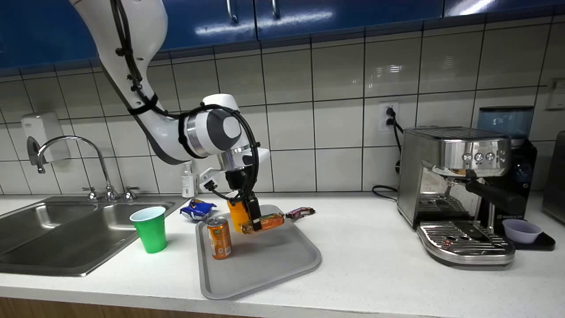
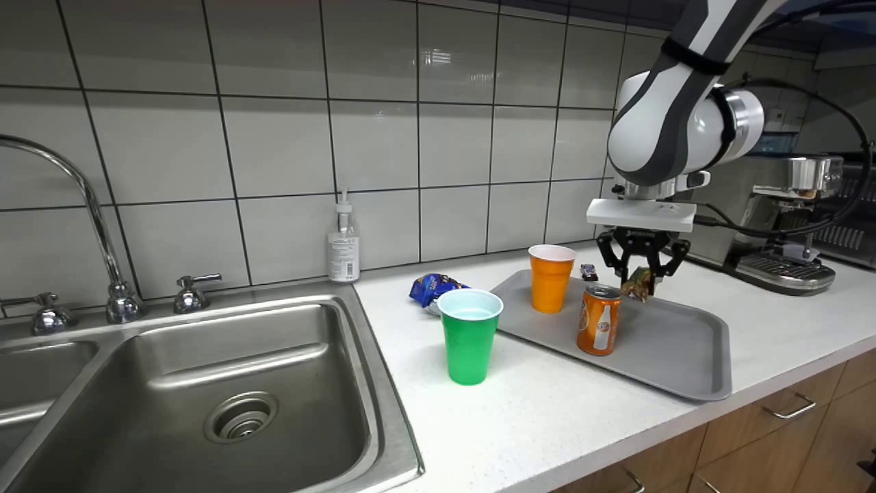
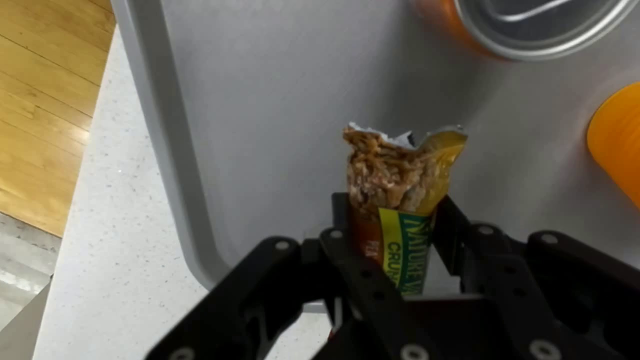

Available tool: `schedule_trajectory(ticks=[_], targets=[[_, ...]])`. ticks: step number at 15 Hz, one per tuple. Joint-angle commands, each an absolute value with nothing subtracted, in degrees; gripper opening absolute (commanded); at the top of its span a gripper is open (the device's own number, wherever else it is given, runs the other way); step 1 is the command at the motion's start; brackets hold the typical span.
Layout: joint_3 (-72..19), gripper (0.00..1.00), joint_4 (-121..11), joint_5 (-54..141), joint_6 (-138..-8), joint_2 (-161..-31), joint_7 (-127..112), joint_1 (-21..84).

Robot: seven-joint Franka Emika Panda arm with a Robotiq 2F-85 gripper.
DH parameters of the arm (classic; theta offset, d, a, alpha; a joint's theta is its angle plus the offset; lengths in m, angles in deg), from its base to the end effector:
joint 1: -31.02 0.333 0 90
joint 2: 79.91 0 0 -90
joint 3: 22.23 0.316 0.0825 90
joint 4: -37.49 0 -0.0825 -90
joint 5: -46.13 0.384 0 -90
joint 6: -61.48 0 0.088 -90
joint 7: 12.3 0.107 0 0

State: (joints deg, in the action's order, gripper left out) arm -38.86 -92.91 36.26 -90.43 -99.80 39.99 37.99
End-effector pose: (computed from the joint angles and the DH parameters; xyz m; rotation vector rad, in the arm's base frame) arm 0.5321 -0.0888 0.2121 2.6774 -1.3134 0.1482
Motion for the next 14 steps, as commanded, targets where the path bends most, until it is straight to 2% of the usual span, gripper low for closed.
schedule_trajectory(ticks=[1, 11, 12, 13, 14], targets=[[-36.9, 0.17, -93.2, 36.2, -87.8, -99.7, 38.7, 37.1], [-36.5, 0.17, -92.9, 36.3, -84.5, -102.0, 38.1, 36.7], [-36.6, 0.2, -92.8, 36.2, -84.3, -102.2, 38.0, 36.7], [-36.7, 0.67, -92.7, 36.0, -84.1, -102.2, 38.0, 36.8], [-36.8, 0.69, -92.7, 35.9, -84.0, -102.1, 38.1, 36.8]])
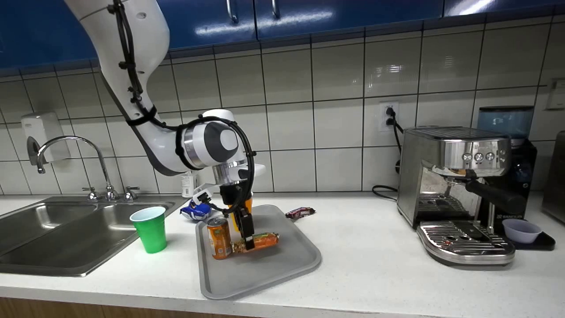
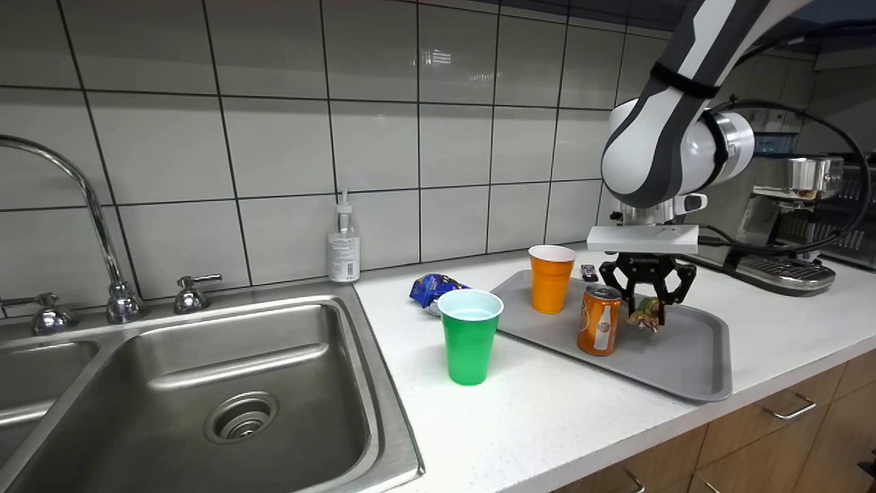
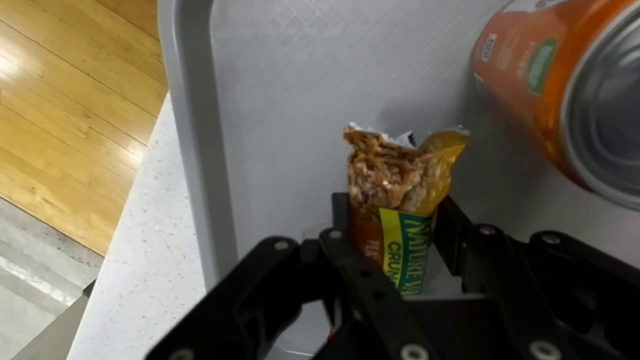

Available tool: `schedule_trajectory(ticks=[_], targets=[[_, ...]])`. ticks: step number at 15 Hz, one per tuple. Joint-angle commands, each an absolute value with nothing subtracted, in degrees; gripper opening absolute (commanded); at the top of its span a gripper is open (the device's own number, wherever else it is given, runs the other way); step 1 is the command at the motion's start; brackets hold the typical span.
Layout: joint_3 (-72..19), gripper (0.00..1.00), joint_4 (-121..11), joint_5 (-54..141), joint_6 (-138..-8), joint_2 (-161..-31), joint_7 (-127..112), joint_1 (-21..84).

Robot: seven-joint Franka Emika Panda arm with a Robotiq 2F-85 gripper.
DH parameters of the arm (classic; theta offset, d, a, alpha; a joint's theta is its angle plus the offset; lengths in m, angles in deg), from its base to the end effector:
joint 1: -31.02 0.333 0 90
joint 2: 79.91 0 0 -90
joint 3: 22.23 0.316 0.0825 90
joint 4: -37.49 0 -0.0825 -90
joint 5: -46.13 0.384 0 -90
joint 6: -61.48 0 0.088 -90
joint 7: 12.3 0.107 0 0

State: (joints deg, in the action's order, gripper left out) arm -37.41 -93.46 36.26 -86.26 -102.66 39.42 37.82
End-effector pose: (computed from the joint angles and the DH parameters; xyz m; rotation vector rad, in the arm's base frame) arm 0.5148 -0.0786 0.1761 2.6502 -1.2534 -0.0309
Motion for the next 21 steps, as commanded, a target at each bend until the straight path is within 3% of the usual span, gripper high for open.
schedule_trajectory(ticks=[1, 4, 5, 21], targets=[[-37.0, 0.75, -92.7, 35.7, -83.9, -101.9, 38.2, 36.9], [-37.4, 0.98, -92.7, 35.2, -84.0, -100.8, 38.5, 37.1], [-37.4, 1.0, -92.8, 35.1, -84.0, -100.2, 38.2, 37.0], [-35.4, 1.0, -95.4, 31.6, -85.7, -89.2, 31.2, 35.7]])
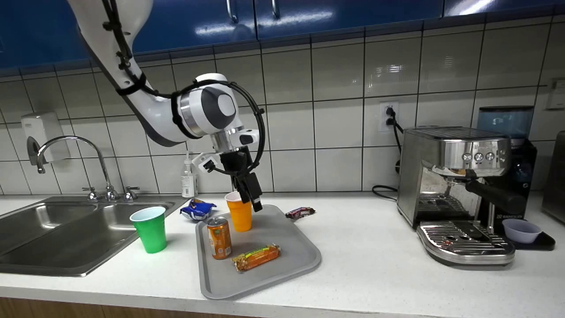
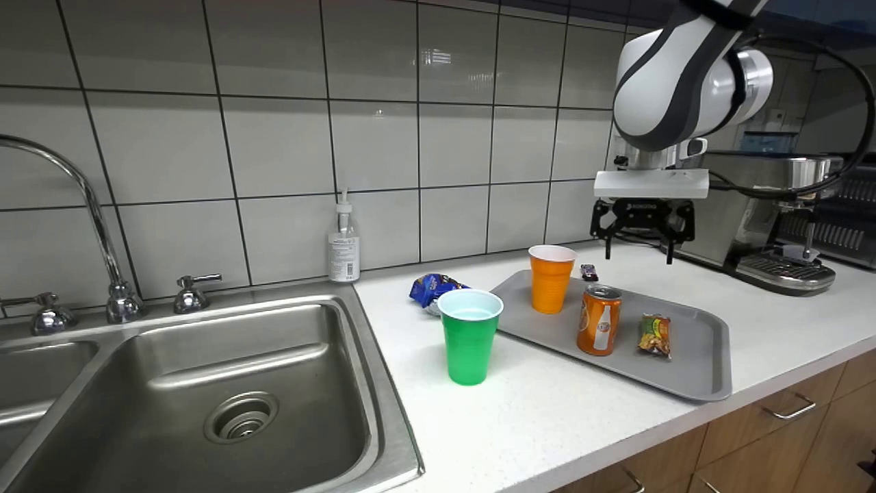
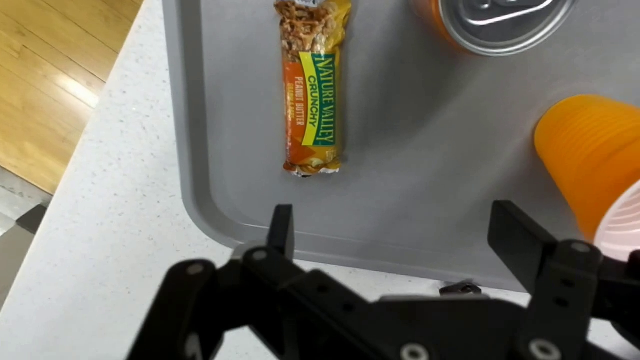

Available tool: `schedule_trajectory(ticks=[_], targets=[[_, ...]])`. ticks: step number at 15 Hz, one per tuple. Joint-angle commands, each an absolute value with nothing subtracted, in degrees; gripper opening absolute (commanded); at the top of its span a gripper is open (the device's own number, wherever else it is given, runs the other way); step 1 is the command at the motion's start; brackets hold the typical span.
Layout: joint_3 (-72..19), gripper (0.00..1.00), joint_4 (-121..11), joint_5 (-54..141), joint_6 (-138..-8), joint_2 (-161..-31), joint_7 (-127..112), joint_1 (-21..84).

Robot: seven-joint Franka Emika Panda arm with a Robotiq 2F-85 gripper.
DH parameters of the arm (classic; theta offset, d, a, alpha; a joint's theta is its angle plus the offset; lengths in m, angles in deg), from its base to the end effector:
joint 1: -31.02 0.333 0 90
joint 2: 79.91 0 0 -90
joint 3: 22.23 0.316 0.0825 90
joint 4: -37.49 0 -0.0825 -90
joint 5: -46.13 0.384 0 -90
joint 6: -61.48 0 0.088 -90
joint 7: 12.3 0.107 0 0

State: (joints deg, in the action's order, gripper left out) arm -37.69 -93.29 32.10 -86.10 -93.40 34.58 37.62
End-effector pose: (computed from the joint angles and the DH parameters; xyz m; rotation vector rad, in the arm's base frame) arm 0.5335 -0.0797 0.2598 2.7551 -1.1014 0.1812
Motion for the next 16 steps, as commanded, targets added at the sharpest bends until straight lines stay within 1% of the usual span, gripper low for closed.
schedule_trajectory(ticks=[1, 16], targets=[[-35.0, 1.0, -95.6, 31.5, -85.7, -88.6, 30.4, 35.6], [-28.0, 1.0, -99.1, 33.5, -87.8, -78.7, 17.1, 34.0]])
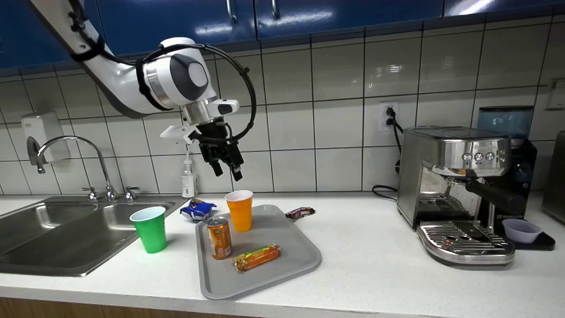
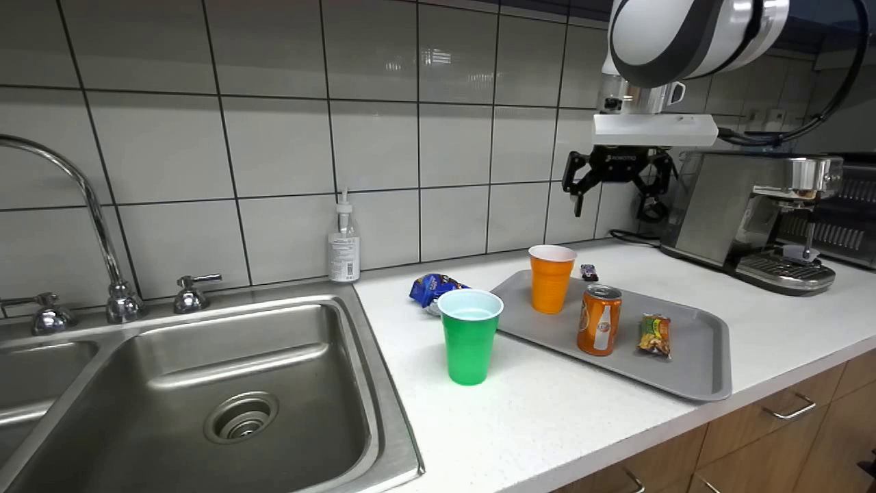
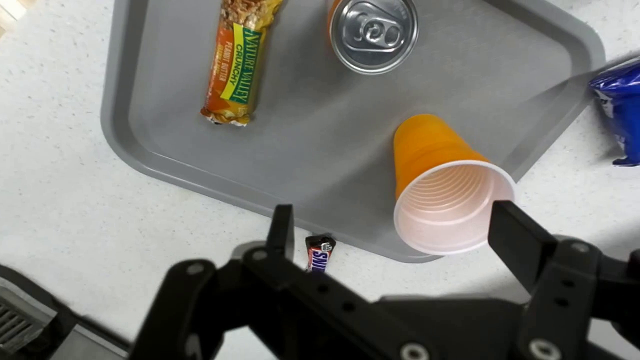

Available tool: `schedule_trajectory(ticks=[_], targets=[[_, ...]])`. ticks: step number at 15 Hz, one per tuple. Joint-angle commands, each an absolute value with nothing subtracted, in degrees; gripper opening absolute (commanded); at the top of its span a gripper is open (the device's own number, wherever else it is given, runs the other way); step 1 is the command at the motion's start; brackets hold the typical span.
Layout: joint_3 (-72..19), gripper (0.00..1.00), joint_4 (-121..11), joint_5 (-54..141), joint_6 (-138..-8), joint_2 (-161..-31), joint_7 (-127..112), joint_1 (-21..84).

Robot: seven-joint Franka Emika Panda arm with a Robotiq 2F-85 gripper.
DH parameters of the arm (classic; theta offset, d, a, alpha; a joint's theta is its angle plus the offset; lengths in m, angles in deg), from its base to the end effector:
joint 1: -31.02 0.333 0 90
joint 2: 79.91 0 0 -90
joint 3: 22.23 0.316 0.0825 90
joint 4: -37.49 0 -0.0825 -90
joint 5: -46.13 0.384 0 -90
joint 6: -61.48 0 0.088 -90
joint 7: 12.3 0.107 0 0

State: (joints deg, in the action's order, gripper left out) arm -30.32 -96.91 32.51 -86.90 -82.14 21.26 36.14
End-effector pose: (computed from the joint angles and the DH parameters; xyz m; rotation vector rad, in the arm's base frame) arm 0.5255 -0.0227 0.3360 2.9541 -0.6714 0.3595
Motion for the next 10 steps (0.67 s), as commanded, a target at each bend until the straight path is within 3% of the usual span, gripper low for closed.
schedule_trajectory(ticks=[1, 10], targets=[[-27.7, 1.0, -99.2, 33.7, -87.9, -78.1, 16.1, 33.9], [-25.6, 1.0, -98.6, 32.9, -87.2, -77.0, 15.1, 32.4]])
